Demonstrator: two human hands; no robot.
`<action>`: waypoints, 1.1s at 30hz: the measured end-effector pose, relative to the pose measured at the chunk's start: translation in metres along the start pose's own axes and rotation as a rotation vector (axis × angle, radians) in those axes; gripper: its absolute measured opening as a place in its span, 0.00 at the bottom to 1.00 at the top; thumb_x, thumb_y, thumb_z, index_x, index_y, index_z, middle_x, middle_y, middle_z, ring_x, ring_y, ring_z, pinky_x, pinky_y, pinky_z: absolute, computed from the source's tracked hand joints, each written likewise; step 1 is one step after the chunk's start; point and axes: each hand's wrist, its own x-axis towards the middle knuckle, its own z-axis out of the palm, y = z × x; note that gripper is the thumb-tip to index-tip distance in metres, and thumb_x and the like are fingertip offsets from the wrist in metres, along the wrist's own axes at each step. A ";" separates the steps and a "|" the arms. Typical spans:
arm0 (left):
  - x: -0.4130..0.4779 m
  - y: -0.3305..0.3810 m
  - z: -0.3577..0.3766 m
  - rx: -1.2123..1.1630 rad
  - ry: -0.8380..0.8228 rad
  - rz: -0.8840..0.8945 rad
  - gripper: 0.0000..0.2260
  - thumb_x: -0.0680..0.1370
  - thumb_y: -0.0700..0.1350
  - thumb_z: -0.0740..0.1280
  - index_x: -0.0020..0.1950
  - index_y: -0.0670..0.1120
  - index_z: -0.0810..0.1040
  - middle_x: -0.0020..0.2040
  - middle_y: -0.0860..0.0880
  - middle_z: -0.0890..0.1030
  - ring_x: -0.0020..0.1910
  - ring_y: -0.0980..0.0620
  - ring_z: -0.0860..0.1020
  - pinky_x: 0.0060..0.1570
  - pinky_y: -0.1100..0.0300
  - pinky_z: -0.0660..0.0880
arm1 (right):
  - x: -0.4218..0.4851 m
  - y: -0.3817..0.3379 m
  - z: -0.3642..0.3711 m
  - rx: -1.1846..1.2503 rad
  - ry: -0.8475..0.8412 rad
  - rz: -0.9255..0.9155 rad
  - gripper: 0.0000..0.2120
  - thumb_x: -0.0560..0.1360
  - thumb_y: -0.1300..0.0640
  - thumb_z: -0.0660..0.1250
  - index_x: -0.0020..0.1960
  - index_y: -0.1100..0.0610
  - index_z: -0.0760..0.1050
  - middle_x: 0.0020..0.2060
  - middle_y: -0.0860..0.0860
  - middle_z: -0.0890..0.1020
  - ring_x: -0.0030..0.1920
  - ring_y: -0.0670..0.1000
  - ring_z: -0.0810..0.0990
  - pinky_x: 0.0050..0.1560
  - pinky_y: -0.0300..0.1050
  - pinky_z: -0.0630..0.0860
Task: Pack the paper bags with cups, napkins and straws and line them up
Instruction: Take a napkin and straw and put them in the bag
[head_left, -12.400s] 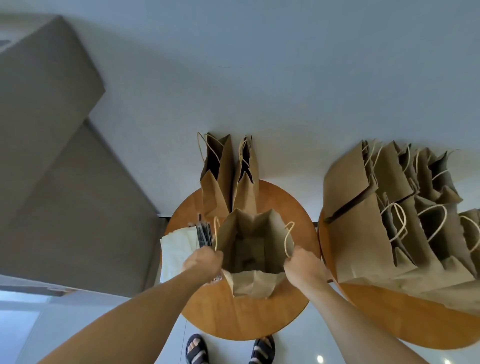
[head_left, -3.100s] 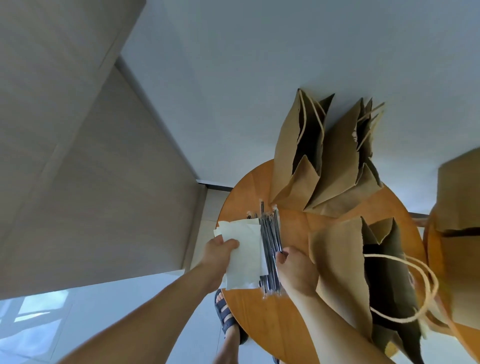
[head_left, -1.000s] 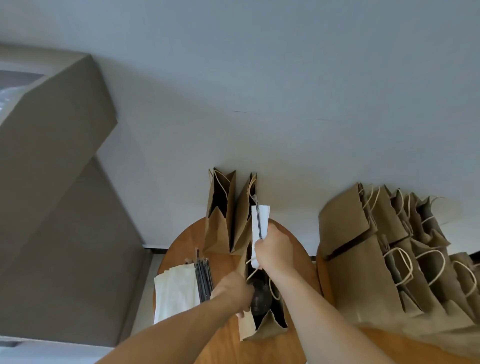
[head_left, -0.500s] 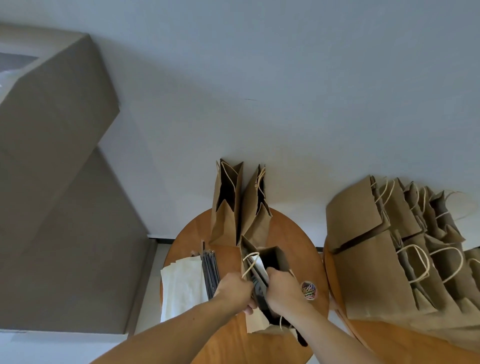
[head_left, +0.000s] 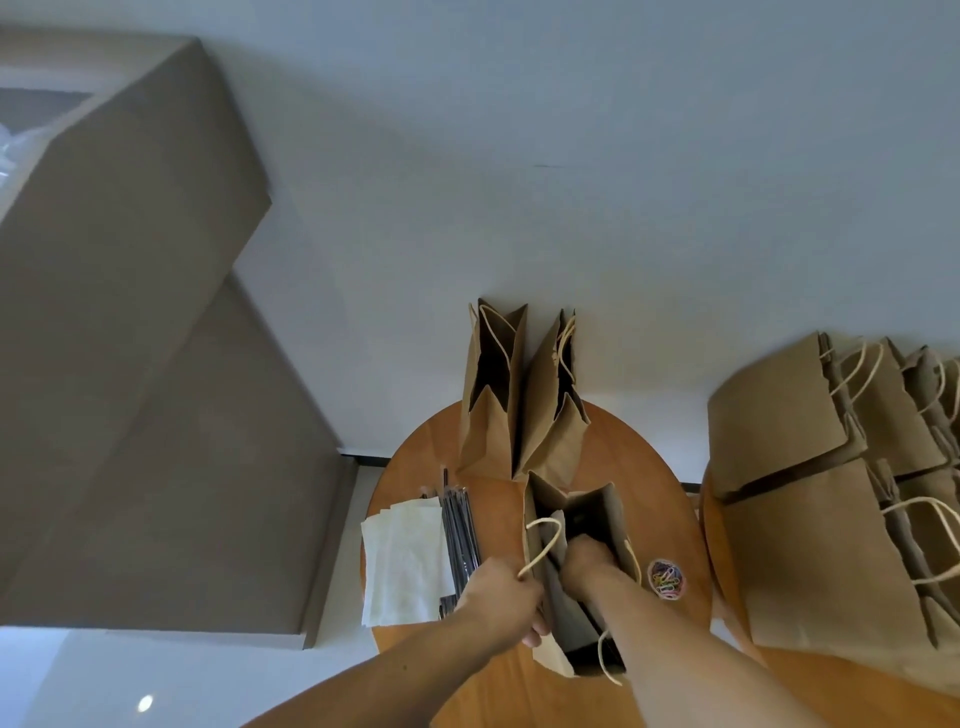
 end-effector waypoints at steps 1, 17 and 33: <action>0.000 0.000 0.001 0.003 -0.007 0.005 0.10 0.82 0.42 0.57 0.50 0.42 0.77 0.34 0.46 0.85 0.33 0.50 0.85 0.40 0.58 0.83 | -0.001 0.000 0.000 0.006 0.020 0.007 0.16 0.83 0.48 0.54 0.43 0.53 0.75 0.44 0.51 0.79 0.53 0.55 0.78 0.56 0.46 0.72; 0.001 0.005 -0.008 0.063 0.046 0.079 0.09 0.80 0.45 0.61 0.48 0.44 0.79 0.34 0.48 0.85 0.31 0.50 0.84 0.39 0.56 0.83 | -0.069 -0.026 -0.054 -0.099 0.046 -0.207 0.20 0.76 0.65 0.64 0.68 0.58 0.70 0.63 0.57 0.73 0.62 0.58 0.74 0.62 0.51 0.73; -0.001 0.010 0.012 0.129 -0.248 0.032 0.39 0.69 0.55 0.73 0.75 0.50 0.58 0.67 0.47 0.70 0.60 0.44 0.76 0.41 0.59 0.82 | -0.079 0.057 -0.050 1.135 -0.051 0.143 0.42 0.74 0.25 0.48 0.78 0.50 0.57 0.77 0.53 0.62 0.76 0.58 0.61 0.73 0.60 0.60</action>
